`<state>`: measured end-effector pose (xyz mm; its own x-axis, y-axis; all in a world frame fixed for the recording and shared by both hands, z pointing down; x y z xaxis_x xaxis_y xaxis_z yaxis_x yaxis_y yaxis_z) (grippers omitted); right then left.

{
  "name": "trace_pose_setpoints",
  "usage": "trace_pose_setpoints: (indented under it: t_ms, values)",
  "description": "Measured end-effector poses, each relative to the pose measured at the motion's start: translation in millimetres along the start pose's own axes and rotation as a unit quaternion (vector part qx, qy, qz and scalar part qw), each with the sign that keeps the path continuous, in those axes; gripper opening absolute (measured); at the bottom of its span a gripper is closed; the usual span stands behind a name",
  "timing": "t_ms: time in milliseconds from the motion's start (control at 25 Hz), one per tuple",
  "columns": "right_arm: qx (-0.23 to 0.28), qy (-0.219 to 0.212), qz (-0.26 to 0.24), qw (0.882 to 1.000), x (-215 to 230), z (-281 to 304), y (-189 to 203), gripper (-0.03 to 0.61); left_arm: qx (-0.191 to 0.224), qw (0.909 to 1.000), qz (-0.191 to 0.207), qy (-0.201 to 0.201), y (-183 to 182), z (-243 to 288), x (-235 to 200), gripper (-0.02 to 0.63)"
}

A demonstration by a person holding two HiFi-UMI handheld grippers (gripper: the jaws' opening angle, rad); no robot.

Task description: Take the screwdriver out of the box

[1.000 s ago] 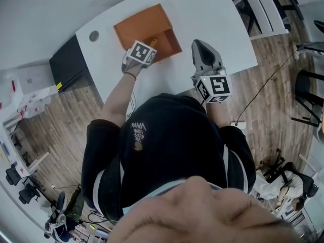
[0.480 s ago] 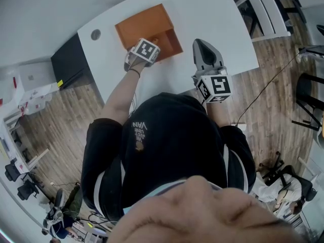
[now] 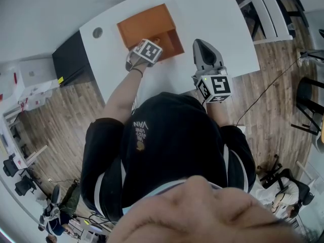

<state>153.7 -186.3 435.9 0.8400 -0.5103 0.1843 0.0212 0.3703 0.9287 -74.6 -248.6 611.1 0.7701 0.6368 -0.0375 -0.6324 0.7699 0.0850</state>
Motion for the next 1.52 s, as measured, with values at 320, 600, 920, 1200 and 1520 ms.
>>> trace_pose_setpoints:
  t_ms: [320, 600, 920, 1200, 1520]
  values:
    - [-0.003, -0.011, 0.003, 1.000, -3.0, 3.6, 1.2, 0.012, -0.011, 0.9999, -0.005, 0.002, 0.4, 1.9, 1.8, 0.138]
    - [-0.006, -0.017, 0.001, 1.000, -4.7, 6.6, 1.0, 0.012, 0.002, 0.9998, -0.019, 0.003, 3.9, 1.6, -1.2, 0.126]
    - [-0.007, -0.016, -0.005, 1.000, -4.4, 4.5, -1.0, 0.012, 0.014, 0.9997, -0.021, -0.006, 1.8, -0.6, -4.5, 0.104]
    - [-0.007, -0.018, -0.012, 1.000, -7.5, 2.2, -3.7, 0.012, 0.009, 0.9996, -0.024, 0.009, 4.6, 0.8, -1.0, 0.103]
    - [-0.006, -0.023, -0.016, 1.000, -16.1, 0.4, -3.9, 0.012, 0.031, 0.9994, -0.017, 0.004, 6.7, -10.3, -0.3, 0.103]
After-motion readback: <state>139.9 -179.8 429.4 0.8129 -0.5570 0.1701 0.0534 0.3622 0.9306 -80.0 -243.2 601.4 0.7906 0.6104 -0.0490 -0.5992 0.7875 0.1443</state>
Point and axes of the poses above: the fingertips, and each gripper's own axes: z forward along the fingers, x to its right, y out of its underside, the point moved 9 cm from there along -z, backward along the fingers, and after that the axes turned 12 degrees about -x, right-handed, at the moved point
